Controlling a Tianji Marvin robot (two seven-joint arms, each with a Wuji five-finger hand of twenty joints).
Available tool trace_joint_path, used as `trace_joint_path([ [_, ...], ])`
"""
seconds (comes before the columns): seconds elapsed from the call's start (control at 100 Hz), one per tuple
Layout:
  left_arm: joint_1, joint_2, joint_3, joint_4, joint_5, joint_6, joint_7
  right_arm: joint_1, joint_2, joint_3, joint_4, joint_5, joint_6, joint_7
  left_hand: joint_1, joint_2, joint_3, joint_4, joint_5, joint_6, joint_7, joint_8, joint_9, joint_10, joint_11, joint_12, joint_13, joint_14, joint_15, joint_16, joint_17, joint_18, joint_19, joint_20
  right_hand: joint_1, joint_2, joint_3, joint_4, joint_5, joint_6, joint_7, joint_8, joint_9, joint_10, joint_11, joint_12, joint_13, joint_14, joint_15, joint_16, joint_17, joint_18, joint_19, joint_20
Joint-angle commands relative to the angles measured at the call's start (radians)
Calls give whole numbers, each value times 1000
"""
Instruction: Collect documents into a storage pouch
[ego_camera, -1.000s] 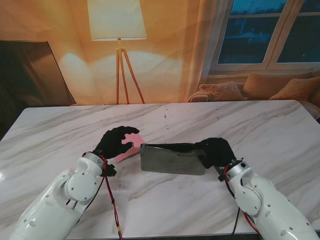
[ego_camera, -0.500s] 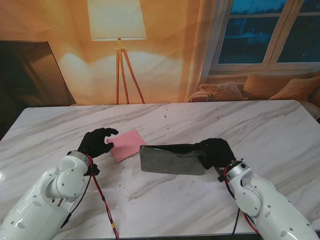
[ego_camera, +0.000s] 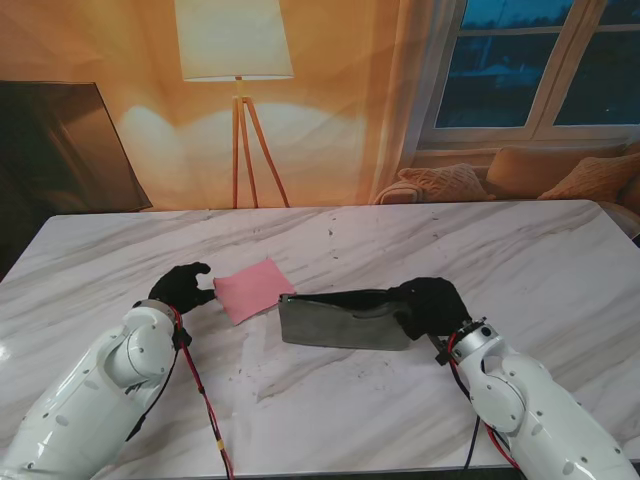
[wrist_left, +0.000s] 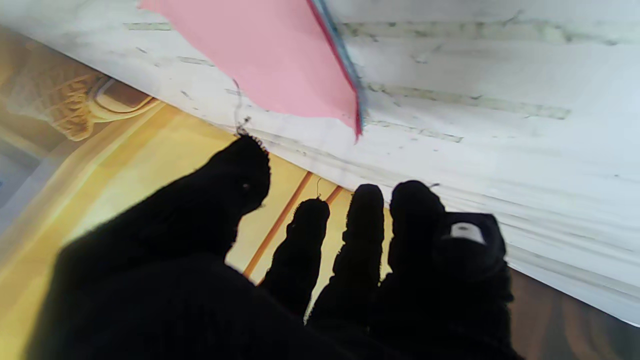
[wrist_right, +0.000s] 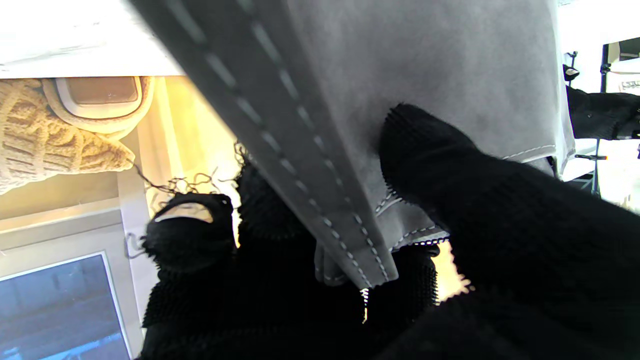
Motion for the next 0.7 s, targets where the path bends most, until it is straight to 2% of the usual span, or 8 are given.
trace_joint_path([
  [0.0,-31,-13,15,44,-10,20,2,-4,1,-4,1,0,-1,17,-39,25,-25,15,-17,18,-4,-2,23,21,35,36,75,135,91,14,170,-111,160,-113,38,49,6,-4,92,10,114,42,20,15,5,12,34,-64,41,10,6,-16,60,-17],
  [0.06,-55,-19,34,80,-18,35,17,-4,0,-4,-1,1,-2,20,-57,34,-48,16,-9,20,3,1,46,26,61,54,151,133,156,5,299,-159,279,-285,37,48,6,-4,92,10,114,42,21,15,6,12,35,-65,41,10,6,-17,59,-17],
  [0.13,-83,-26,55,120,-28,54,28,-6,1,-4,-3,3,-2,24,-74,48,-79,17,-5,26,9,3,60,30,85,72,216,118,216,-3,417,-216,374,-442,37,49,6,-4,90,11,114,42,20,15,5,12,34,-65,41,10,4,-17,58,-18],
  [0.17,-98,-30,67,142,-36,64,35,-6,1,-4,-4,3,-2,26,-84,55,-95,18,0,30,14,6,69,31,98,84,247,107,244,-10,472,-241,416,-513,36,49,5,-5,89,11,114,43,20,15,6,12,34,-65,42,10,4,-18,58,-18],
  [0.26,-129,-40,90,191,-53,76,52,-7,1,-3,-7,3,-2,31,-99,70,-128,19,32,38,35,16,96,40,130,107,308,81,299,-20,570,-300,484,-620,36,48,6,-4,89,8,115,46,21,16,6,13,34,-66,42,10,4,-18,58,-19],
  [0.39,-169,-53,118,250,-90,87,61,-9,1,-3,-10,3,-3,33,-107,91,-171,18,75,42,64,27,103,51,135,113,336,82,319,-27,605,-323,491,-641,36,49,6,-5,89,9,115,47,20,15,5,12,34,-66,43,9,4,-18,59,-19],
  [0.55,-216,-63,160,315,-108,85,59,-13,1,-5,-18,1,-8,30,-125,103,-207,16,131,38,104,39,130,55,147,120,383,72,337,-47,611,-346,491,-598,35,49,6,-5,89,9,114,49,21,14,7,13,35,-68,44,9,4,-18,59,-20],
  [0.69,-266,-92,194,400,-157,80,98,-16,0,-8,-25,6,-8,32,-144,113,-243,7,174,36,141,51,165,63,170,129,408,73,351,-58,614,-345,491,-568,33,48,8,-5,90,8,113,50,20,15,7,13,36,-69,45,9,4,-19,59,-21],
])
